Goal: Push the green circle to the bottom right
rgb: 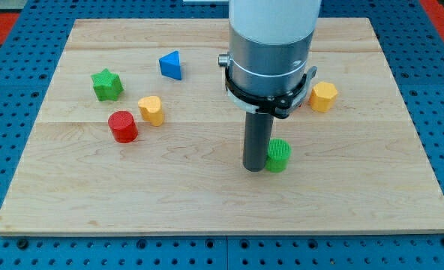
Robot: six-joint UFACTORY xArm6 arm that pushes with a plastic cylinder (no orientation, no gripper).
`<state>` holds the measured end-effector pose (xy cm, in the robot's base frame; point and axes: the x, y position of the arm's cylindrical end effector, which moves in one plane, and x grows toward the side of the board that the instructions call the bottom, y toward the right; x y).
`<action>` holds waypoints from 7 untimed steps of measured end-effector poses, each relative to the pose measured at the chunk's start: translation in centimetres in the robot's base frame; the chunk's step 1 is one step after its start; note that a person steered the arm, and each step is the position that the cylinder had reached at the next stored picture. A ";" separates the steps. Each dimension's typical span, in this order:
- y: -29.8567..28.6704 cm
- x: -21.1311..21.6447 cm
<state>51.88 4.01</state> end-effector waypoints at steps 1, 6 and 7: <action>-2.1 -0.9; 11.5 0.4; 14.8 1.1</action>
<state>52.93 18.79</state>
